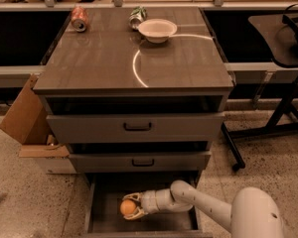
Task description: Pick orange from bottom drawer and place on counter
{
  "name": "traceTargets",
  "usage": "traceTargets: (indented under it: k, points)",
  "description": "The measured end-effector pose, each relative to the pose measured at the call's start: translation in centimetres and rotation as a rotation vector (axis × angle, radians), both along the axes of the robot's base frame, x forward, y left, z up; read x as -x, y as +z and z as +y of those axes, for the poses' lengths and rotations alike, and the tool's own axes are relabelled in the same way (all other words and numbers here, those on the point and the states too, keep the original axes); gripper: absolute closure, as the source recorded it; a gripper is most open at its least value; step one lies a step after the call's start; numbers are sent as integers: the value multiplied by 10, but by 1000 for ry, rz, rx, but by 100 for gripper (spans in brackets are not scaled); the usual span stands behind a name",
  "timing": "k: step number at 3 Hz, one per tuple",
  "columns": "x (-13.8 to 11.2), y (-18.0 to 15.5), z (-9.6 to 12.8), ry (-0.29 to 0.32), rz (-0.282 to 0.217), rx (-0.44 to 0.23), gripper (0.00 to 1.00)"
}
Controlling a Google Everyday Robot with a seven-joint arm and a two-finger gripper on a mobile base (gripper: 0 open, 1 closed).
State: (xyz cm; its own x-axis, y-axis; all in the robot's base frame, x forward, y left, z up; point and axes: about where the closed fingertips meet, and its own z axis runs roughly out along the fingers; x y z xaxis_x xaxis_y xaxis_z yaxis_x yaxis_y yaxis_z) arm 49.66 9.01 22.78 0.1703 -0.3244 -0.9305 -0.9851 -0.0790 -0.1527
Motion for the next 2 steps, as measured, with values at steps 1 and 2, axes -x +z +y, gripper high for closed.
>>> traceTargets:
  k: [1, 2]
  points:
    - [0, 0, 0, 0, 0, 0, 100]
    - [4, 15, -5, -1, -30, 5, 100]
